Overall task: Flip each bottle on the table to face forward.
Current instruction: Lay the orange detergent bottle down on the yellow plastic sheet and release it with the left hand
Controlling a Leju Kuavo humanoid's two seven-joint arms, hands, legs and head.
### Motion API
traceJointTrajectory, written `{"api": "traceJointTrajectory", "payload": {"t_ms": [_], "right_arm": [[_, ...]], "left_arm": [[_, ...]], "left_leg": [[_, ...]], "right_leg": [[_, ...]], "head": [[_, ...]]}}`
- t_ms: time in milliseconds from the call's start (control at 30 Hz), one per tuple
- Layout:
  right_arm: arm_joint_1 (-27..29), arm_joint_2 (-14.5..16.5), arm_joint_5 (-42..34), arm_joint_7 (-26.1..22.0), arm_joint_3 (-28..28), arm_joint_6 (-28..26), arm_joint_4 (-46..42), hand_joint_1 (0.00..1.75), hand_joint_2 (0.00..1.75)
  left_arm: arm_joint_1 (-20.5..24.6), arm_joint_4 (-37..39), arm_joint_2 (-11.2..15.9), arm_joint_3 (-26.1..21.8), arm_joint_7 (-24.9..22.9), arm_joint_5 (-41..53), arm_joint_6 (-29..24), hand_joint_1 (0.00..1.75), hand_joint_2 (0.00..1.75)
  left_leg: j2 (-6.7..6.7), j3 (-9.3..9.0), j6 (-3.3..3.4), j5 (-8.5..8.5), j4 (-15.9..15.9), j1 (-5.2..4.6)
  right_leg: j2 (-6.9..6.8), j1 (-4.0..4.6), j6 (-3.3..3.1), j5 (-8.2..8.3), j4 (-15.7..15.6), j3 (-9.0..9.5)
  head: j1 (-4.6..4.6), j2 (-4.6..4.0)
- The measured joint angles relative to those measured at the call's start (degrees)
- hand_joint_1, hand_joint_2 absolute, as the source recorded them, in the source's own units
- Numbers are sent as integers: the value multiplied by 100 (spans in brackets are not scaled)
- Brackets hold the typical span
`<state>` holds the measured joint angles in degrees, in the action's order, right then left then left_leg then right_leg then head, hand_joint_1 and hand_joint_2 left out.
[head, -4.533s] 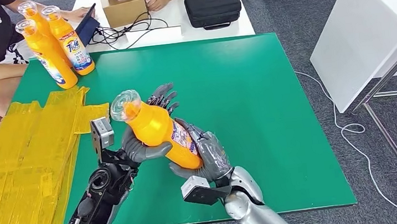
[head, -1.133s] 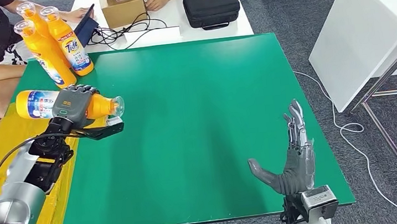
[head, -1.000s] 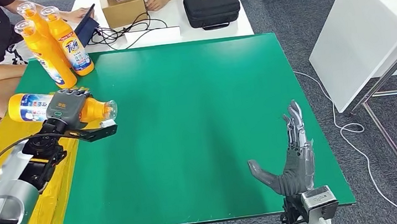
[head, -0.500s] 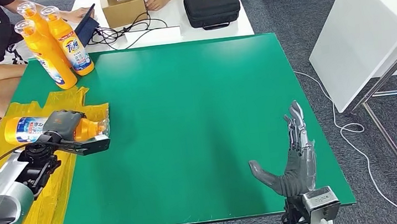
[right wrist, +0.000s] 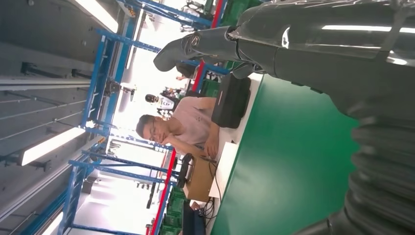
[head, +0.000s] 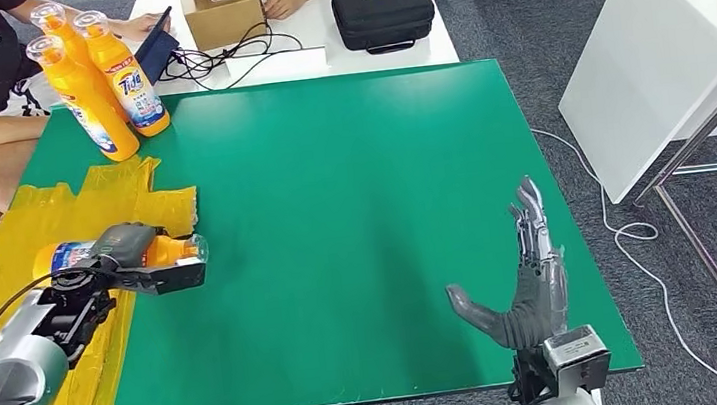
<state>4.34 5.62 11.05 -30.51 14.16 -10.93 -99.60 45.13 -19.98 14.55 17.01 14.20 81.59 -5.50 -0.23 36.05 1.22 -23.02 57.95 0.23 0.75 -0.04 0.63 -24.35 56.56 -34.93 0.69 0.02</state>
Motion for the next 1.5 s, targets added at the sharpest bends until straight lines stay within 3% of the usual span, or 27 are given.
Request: {"api": "traceJointTrajectory", "payload": {"t_ms": [133, 400, 800, 1200, 1500], "right_arm": [[-64, 50, 10, 12, -65, 45, 4, 0, 175], [-143, 79, -37, 12, -103, 42, 67, 0, 175], [-166, 78, -83, 49, -111, -60, 126, 0, 175], [-49, 79, -89, 88, -132, -192, 109, 0, 175], [-39, 127, 28, 150, -158, -299, -4, 0, 175]], "left_arm": [[-10, 42, -104, -171, -48, -143, 14, 0, 0], [-10, 55, -256, -574, 93, -608, 7, 0, 0], [39, -403, -543, -1237, 1002, -1722, 45, 0, 0], [-400, -2792, -591, -1272, 1660, -3775, 1275, 0, 0], [-1342, -4500, -911, -1251, 1134, -6307, 2491, 0, 0]], "left_leg": [[0, 0, 0, 0, 0, 0], [0, -1, 0, 0, 0, 0], [-3, -1, 0, 0, 0, 0], [-1, -1, 0, 0, 0, 0], [-1, -1, 1, -3, 0, -3]], "right_leg": [[0, 0, 0, 0, 0, 0], [-1, 0, 0, 0, 0, 0], [-1, 0, 1, 1, 0, 0], [-1, 0, 1, 1, 0, 0], [-1, -3, 2, -1, -3, 0]], "head": [[0, 0], [1, 0], [1, 0], [1, 0], [2, 0]]}}
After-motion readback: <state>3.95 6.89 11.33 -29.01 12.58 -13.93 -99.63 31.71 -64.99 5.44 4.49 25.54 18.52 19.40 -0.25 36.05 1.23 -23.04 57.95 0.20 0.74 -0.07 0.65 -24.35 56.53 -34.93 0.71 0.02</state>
